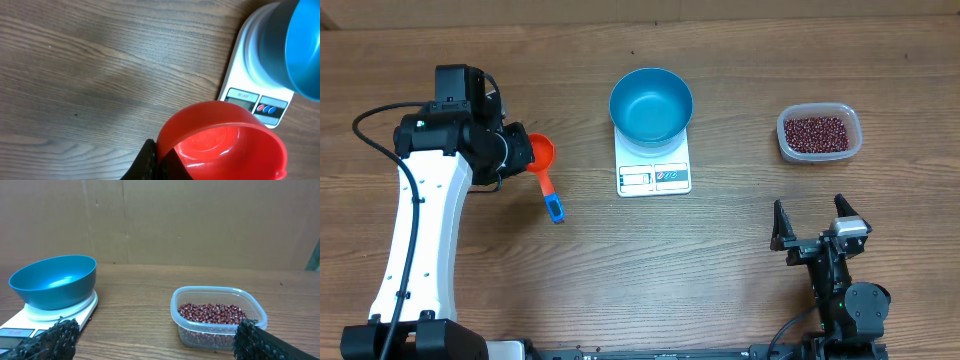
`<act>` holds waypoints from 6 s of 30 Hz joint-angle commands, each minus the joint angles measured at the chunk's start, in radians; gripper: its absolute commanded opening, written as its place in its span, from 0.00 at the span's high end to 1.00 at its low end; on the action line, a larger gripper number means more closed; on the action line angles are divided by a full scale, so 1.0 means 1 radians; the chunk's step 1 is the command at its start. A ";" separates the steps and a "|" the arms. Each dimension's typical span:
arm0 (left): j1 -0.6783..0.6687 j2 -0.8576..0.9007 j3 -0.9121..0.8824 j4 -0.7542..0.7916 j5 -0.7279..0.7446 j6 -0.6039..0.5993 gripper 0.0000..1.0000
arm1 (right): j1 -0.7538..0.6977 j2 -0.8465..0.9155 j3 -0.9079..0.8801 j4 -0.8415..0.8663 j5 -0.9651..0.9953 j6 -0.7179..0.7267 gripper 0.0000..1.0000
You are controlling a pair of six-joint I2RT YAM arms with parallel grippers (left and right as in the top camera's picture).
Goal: Scoop item into bowl and weigh 150g on scale
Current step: 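Lift the red scoop with the left gripper, then carry the red scoop toward the center above the scale, then move the right gripper to the scoop's blue handle and grasp it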
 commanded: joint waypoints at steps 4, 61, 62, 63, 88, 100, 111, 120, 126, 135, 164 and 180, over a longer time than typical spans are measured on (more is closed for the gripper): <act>-0.006 -0.026 0.016 0.000 0.014 -0.217 0.96 | 0.006 -0.008 -0.011 0.004 -0.001 -0.002 0.00; -0.435 -0.104 0.016 -0.163 -0.266 -0.786 0.96 | 0.006 -0.008 -0.011 0.004 -0.001 -0.002 0.00; -0.445 -0.104 0.016 -0.162 -0.266 -0.801 0.96 | 0.006 -0.008 -0.011 0.004 -0.001 -0.002 0.00; -0.454 -0.104 0.016 -0.160 -0.267 -0.814 0.96 | 0.006 -0.008 -0.011 0.004 -0.001 -0.002 0.00; -0.543 -0.103 0.016 -0.105 -0.275 -1.050 0.96 | 0.006 -0.008 -0.011 0.004 -0.001 -0.002 0.00; -0.543 -0.102 0.016 -0.103 -0.300 -1.051 0.96 | 0.006 -0.008 -0.011 0.004 -0.001 -0.002 0.00; -0.543 -0.101 0.016 -0.097 -0.265 -0.938 0.96 | 0.006 -0.008 -0.011 0.004 -0.001 -0.002 0.00; -0.543 -0.100 0.016 -0.095 -0.225 -1.222 0.96 | 0.006 -0.008 -0.011 0.004 -0.001 -0.002 0.00; -0.543 -0.100 0.016 -0.090 -0.199 -1.313 0.96 | 0.006 -0.008 -0.011 0.004 -0.001 -0.002 0.00; -0.543 -0.100 0.016 -0.071 -0.206 -1.324 0.96 | 0.006 -0.008 -0.011 0.004 0.003 -0.002 0.00; -0.543 -0.100 0.016 -0.034 -0.206 -1.311 0.96 | 0.006 -0.006 0.175 -0.044 -0.079 0.559 0.00; -0.543 -0.100 0.016 -0.041 -0.188 -1.419 0.96 | 0.005 0.477 0.710 -0.420 -0.561 0.716 0.00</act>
